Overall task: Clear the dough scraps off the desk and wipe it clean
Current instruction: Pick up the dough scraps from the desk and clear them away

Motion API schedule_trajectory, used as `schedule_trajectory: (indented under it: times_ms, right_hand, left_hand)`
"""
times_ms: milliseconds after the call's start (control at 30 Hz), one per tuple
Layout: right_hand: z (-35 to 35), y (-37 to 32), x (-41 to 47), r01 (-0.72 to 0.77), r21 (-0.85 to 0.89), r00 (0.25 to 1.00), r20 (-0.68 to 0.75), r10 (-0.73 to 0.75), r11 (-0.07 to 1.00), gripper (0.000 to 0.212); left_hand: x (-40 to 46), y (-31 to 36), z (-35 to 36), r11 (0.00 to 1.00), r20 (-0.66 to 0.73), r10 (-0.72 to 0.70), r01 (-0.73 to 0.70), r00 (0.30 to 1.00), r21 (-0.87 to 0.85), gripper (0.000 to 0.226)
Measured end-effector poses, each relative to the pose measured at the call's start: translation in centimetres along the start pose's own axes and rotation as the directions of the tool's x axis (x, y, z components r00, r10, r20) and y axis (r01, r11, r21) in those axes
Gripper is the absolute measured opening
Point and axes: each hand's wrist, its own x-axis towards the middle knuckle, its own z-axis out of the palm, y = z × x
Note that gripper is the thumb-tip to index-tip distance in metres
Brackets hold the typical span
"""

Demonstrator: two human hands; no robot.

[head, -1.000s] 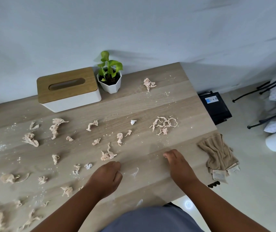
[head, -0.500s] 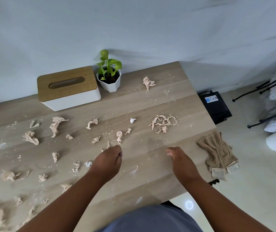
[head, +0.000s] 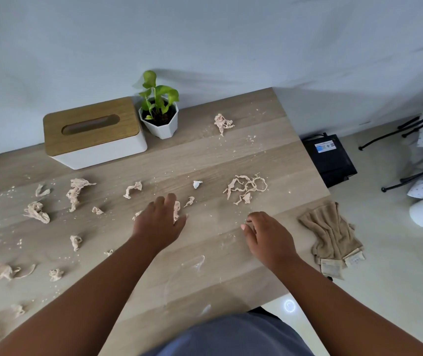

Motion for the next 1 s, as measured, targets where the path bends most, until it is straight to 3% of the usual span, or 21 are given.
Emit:
schedule_trajectory:
  times_ms: [200,333,533,667,867,1000]
  right_hand:
    - [-0.2,0.7,1.3,-0.002,-0.017,1.0,0.031,0.003,1.0,0.029]
    - [-0.3,1.2,2.1,-0.026,-0.009,0.999,0.037,0.026,1.0,0.032]
    - [-0.3,1.7,3.8,-0.023,0.003,1.0,0.008,0.023,1.0,0.035]
    - [-0.1,2.0,5.5,0.003,-0.001,0.999,-0.036,-0.004,1.0,0.035]
    - [0.0,3.0,8.1,0.095,-0.07,0.987,-0.126,-0.103,0.993,0.068]
    - [0.3,3.3,9.6,0.128,-0.172,0.986,-0.083,-0.144,0.977,0.09]
  left_hand:
    - [0.8,-0.1,0.1,0.988,0.104,-0.001,-0.015,0.995,0.154,0.052]
    - [1.1,0.3,-0.2,0.95,0.122,0.126,-0.155,0.985,0.272,0.035]
    - [1.3,0.9,-0.3,0.971,0.149,0.08,-0.111,0.986,0.213,0.021]
    - [1.8,1.1,-0.5,0.981,0.038,0.141,-0.145,0.989,0.127,0.011]
    - [3.4,1.3,-0.3,0.996,0.086,0.093,-0.091,0.992,-0.025,0.021]
    - [3.9,0.9,0.3,0.993,0.072,0.07,-0.062,0.995,-0.103,0.021]
